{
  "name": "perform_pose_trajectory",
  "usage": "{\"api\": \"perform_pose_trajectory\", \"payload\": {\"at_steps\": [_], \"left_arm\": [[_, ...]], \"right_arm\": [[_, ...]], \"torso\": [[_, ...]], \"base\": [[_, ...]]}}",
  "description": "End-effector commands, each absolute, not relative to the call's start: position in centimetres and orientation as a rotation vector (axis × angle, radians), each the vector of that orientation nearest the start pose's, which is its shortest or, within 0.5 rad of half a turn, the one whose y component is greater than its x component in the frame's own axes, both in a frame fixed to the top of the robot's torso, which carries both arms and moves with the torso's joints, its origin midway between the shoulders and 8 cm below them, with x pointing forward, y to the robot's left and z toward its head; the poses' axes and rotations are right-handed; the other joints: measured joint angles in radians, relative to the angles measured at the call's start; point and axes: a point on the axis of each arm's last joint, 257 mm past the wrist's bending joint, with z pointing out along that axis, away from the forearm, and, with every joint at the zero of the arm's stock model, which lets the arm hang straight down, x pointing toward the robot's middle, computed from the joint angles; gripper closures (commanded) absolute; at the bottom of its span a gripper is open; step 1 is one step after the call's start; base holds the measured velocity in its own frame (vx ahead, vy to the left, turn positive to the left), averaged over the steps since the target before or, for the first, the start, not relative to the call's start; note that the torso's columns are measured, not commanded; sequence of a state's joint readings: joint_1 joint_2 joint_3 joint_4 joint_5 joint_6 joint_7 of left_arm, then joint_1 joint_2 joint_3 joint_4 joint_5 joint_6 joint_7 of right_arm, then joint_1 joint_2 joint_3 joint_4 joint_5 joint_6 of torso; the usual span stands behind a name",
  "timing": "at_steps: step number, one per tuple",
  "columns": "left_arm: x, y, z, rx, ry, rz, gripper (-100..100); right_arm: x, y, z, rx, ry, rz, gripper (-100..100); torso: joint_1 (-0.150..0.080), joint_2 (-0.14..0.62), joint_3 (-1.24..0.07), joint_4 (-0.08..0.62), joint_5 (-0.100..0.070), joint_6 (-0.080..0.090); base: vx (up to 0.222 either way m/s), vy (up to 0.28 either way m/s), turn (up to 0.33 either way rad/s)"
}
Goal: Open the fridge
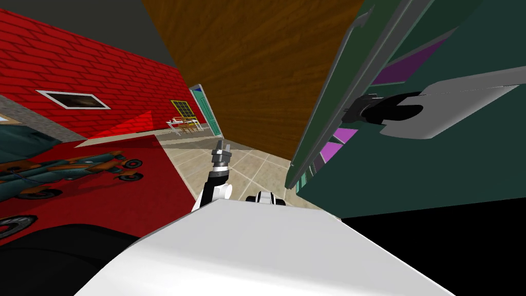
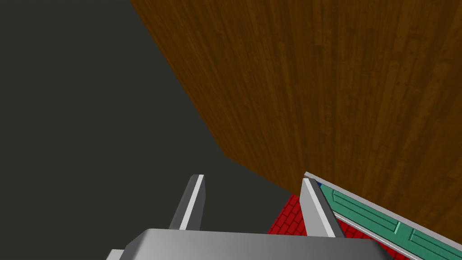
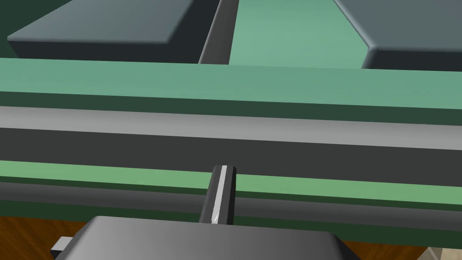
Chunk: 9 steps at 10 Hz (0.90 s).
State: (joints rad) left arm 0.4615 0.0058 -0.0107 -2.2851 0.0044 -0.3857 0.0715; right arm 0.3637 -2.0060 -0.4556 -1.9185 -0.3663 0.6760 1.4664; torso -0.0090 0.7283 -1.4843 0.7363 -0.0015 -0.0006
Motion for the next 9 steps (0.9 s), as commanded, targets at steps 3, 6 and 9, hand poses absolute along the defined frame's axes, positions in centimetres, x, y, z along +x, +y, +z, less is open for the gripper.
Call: {"api": "perform_pose_trajectory", "payload": {"at_steps": [3,6,9], "left_arm": [[36.5,27.4,1.7,-0.748,0.644,-1.378,0],[36.5,27.4,1.7,-0.748,0.644,-1.378,0],[36.5,27.4,1.7,-0.748,0.644,-1.378,0]], "right_arm": [[53.3,-47.0,19.4,-1.05,1.44,-1.426,-100],[53.2,-48.1,20.1,-1.028,1.469,-1.463,-100],[53.1,-49.2,20.9,-1.004,1.499,-1.5,-100]], "torso": [[0.009,-0.003,-0.001,-0.003,0.001,-0.001],[0.004,-0.007,-0.004,-0.007,-0.002,-0.003],[-0.005,-0.004,-0.003,-0.003,-0.003,0.001]], "base": [[0.066,0.074,-0.042],[0.124,0.156,-0.02],[0.109,0.163,-0.024]]}}
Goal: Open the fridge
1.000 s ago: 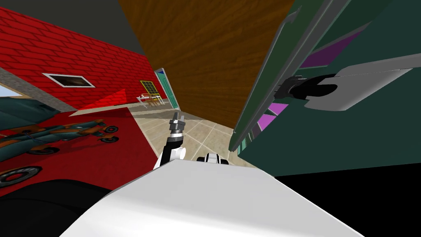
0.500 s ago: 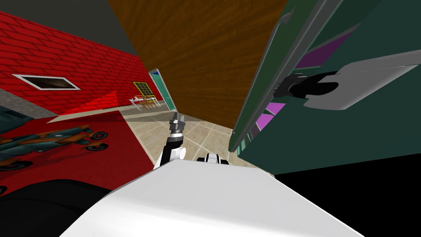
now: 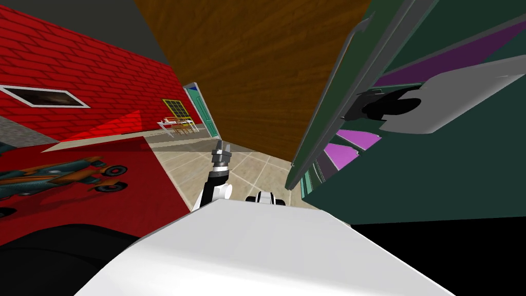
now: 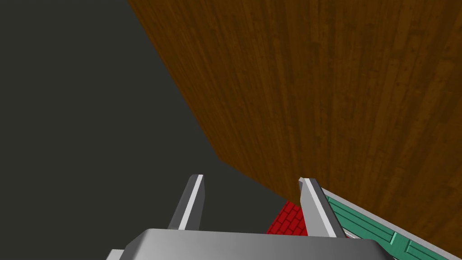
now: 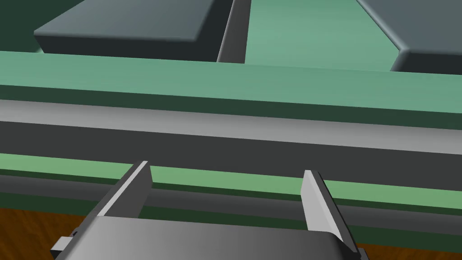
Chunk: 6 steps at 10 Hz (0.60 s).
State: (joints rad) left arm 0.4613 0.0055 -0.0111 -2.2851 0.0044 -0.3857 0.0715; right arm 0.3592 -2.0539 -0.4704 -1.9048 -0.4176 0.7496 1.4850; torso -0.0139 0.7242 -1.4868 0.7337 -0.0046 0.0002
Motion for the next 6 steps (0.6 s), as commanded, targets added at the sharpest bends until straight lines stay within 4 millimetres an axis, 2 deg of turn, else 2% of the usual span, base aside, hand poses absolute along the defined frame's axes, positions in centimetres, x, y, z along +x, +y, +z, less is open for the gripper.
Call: {"api": "perform_pose_trajectory", "payload": {"at_steps": [1,2,3,4,5,6], "left_arm": [[36.5,27.4,1.7,-0.748,0.644,-1.378,0],[36.5,27.4,1.7,-0.748,0.644,-1.378,0],[36.5,27.4,1.7,-0.748,0.644,-1.378,0],[36.5,27.4,1.7,-0.748,0.644,-1.378,0],[36.5,27.4,1.7,-0.748,0.644,-1.378,0],[36.5,27.4,1.7,-0.748,0.644,-1.378,0]], "right_arm": [[53.0,-49.6,21.2,-0.993,1.51,-1.513,-100],[53.3,-48.8,19.9,-1.027,1.507,-1.482,-100],[53.4,-47.7,21.0,-1.038,1.496,-1.491,-100],[53.4,-47.7,20.2,-1.045,1.499,-1.476,-100],[53.5,-47.2,20.3,-1.055,1.49,-1.473,100],[53.4,-47.9,20.7,-1.04,1.503,-1.495,100]], "torso": [[0.001,-0.001,-0.001,0.001,0.002,0.0],[0.0,-0.004,-0.004,0.002,0.003,-0.001],[-0.002,0.001,0.0,0.0,0.0,-0.001],[-0.003,0.003,0.002,0.002,0.0,0.0],[-0.002,0.005,0.003,0.001,-0.002,0.002],[0.001,0.008,0.006,0.001,-0.002,0.001]], "base": [[0.156,0.18,-0.039],[0.058,0.093,-0.022],[0.058,0.019,-0.012],[0.031,0.018,0.017],[-0.004,0.019,0.009],[0.067,0.082,-0.012]]}}
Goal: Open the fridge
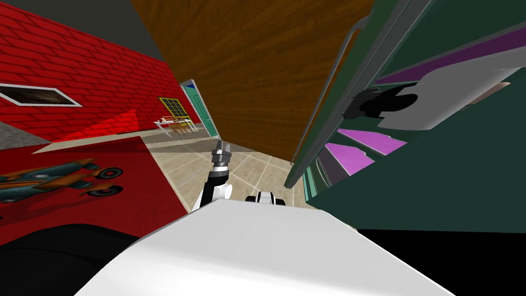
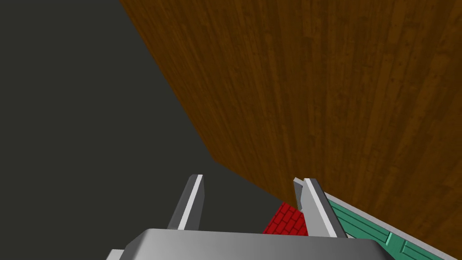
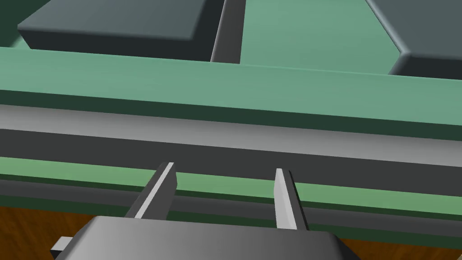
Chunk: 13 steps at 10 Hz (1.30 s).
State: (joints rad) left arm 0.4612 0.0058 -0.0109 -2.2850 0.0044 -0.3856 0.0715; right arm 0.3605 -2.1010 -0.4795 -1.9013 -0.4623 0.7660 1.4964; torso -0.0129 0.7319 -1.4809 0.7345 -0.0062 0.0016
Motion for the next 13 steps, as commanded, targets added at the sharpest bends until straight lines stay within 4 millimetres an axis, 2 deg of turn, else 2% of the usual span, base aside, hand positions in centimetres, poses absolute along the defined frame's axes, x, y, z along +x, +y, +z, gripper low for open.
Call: {"api": "perform_pose_trajectory", "payload": {"at_steps": [1,2,3,7,9,11,12,13], "left_arm": [[36.5,27.4,1.7,-0.748,0.644,-1.378,0],[36.5,27.4,1.7,-0.748,0.644,-1.378,0],[36.5,27.4,1.7,-0.748,0.644,-1.378,0],[36.5,27.4,1.7,-0.748,0.644,-1.378,0],[36.5,27.4,1.7,-0.748,0.644,-1.378,0],[36.5,27.4,1.7,-0.748,0.644,-1.378,0],[36.5,27.4,1.7,-0.748,0.644,-1.378,0],[36.5,27.4,1.7,-0.748,0.644,-1.378,0]], "right_arm": [[53.2,-48.7,20.8,-1.024,1.522,-1.517,100],[53.2,-48.7,20.8,-1.024,1.522,-1.517,100],[53.1,-49.5,20.9,-1.008,1.542,-1.538,100],[52.2,-52.6,21.6,-0.941,1.617,-1.624,100],[51.9,-53.3,21.7,-0.923,1.635,-1.646,100],[51.3,-54.8,22.1,-0.887,1.672,-1.688,100],[51.6,-54.2,21.9,-0.901,1.658,-1.671,100],[50.9,-56.0,22.0,-0.855,1.693,-1.705,-100]], "torso": [[0.009,-0.002,0.0,-0.001,0.003,-0.001],[0.015,-0.007,-0.004,-0.002,0.006,-0.002],[0.014,-0.006,-0.004,-0.001,0.007,-0.003],[0.006,-0.003,-0.003,0.003,0.006,-0.001],[0.001,0.005,0.002,0.005,0.004,0.001],[0.009,0.009,0.007,0.005,0.005,0.0],[0.014,0.006,0.005,0.004,0.007,-0.001],[0.009,0.009,0.007,0.004,0.005,-0.002]], "base": [[0.15,0.187,-0.024],[0.136,0.195,-0.028],[0.126,0.166,-0.005],[0.237,0.235,-0.011],[0.148,0.198,-0.008],[0.179,0.217,-0.035],[0.095,0.096,-0.012],[0.163,0.099,-0.001]]}}
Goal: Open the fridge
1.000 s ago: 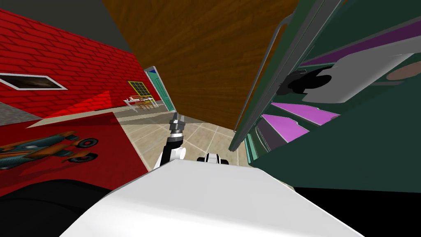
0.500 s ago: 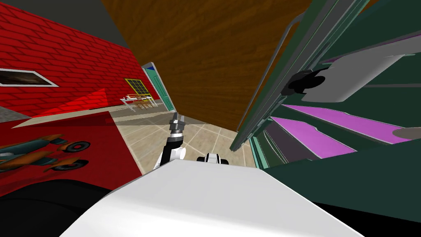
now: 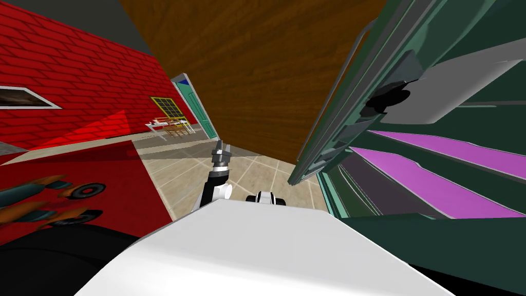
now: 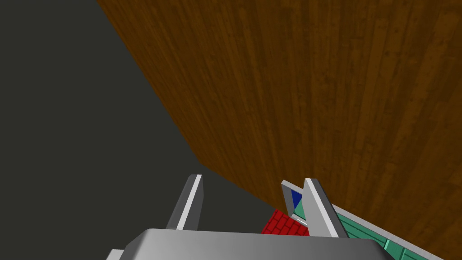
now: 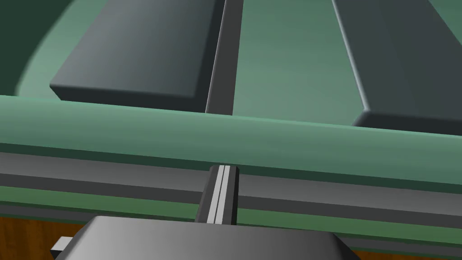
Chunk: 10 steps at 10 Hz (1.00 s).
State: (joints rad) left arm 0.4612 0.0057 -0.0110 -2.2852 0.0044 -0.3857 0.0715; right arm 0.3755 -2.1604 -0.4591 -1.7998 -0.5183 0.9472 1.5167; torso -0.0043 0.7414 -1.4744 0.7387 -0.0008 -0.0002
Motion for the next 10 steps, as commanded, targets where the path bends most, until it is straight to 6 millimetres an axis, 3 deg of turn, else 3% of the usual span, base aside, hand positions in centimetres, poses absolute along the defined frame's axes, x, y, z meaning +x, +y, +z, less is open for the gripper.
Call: {"api": "perform_pose_trajectory", "payload": {"at_steps": [1,10], "left_arm": [[36.5,27.4,1.7,-0.748,0.644,-1.378,0],[36.5,27.4,1.7,-0.748,0.644,-1.378,0]], "right_arm": [[50.6,-56.7,22.0,-0.837,1.705,-1.718,-100],[46.5,-64.7,22.3,-0.609,1.847,-1.869,-100]], "torso": [[0.001,-0.004,-0.002,-0.001,-0.001,0.001],[0.004,-0.006,-0.004,-0.002,0.0,0.0]], "base": [[0.214,0.147,-0.019],[0.198,0.14,-0.008]]}}
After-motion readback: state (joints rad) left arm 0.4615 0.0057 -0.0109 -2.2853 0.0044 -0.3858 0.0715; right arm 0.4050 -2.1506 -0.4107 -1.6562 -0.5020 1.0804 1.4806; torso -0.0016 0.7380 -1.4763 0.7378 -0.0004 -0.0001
